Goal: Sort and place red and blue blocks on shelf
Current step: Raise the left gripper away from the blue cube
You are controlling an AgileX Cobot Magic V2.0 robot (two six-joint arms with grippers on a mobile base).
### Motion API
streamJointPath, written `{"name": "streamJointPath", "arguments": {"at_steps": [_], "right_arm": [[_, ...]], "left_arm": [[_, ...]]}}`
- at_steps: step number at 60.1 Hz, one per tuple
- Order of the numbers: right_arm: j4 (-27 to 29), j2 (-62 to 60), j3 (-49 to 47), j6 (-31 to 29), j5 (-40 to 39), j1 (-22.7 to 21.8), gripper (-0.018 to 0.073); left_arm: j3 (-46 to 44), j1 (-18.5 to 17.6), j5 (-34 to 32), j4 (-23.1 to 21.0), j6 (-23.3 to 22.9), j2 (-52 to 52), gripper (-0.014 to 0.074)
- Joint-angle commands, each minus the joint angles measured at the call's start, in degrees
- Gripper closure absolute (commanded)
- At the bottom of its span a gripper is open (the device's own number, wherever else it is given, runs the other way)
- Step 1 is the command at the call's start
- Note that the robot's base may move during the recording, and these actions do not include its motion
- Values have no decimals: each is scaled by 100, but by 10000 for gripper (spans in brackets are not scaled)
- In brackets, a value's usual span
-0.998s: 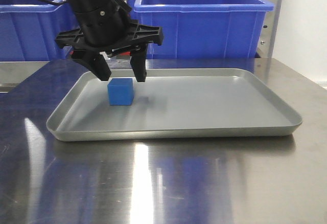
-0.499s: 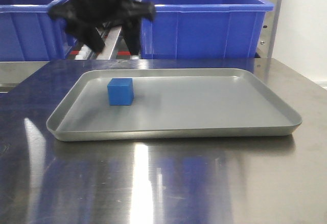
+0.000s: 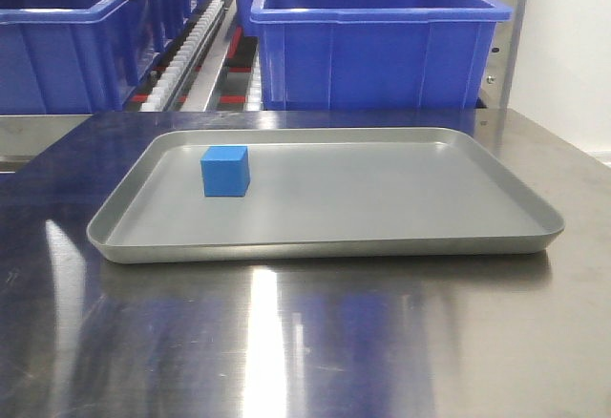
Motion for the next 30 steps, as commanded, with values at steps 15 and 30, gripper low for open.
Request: {"name": "streamJointPath", "arguments": {"at_steps": [15, 30], "right_arm": [[-56, 4, -149, -14, -534, -39, 501], [-56, 4, -149, -14, -534, -39, 501]], "left_arm": [[2207, 580, -1851, 163, -6, -2314, 521], [3940, 1171, -2805, 737, -6, -4117, 521]]}}
